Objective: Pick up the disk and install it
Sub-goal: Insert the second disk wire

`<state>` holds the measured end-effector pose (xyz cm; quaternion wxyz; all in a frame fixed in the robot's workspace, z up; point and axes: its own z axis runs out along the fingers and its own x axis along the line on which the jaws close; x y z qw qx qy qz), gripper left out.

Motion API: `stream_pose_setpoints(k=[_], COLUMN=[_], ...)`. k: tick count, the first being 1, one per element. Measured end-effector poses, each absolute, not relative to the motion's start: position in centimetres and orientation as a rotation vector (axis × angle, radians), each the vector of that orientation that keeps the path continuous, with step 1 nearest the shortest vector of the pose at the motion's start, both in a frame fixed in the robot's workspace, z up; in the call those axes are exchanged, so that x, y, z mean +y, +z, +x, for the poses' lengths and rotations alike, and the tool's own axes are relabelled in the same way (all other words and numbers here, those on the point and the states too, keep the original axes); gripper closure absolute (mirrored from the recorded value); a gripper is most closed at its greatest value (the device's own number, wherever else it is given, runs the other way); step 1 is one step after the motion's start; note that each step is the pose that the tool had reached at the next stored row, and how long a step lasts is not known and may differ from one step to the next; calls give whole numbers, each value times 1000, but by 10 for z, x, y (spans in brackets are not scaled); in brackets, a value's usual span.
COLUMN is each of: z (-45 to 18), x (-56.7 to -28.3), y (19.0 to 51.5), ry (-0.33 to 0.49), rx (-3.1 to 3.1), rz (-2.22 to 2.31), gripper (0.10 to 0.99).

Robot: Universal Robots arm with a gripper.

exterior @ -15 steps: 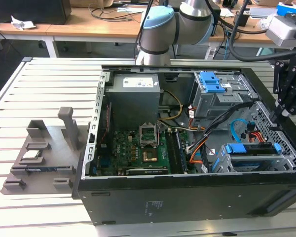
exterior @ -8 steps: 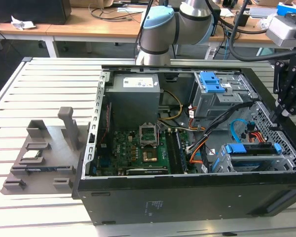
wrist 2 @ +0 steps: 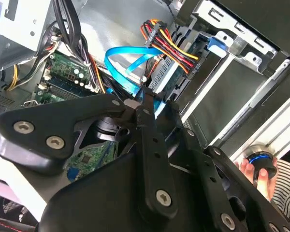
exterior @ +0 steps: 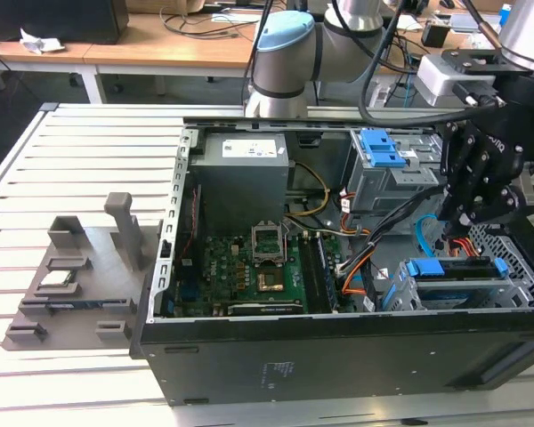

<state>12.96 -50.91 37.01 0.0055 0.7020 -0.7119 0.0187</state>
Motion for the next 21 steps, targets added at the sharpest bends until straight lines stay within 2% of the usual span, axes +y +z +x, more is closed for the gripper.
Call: stream_pose_setpoints(k=[3, 5, 11, 13, 21], z=[130, 130, 130, 130, 143], x=[-509, -509, -518, -526, -526], y=[370, 370, 370, 365, 345], ry=[60, 62, 70, 77, 92], rx=[-2227, -2227, -2222, -2218, -2211], rz=[2197, 2197, 2193, 2191, 2184], gripper=[804, 925, 925, 925, 925])
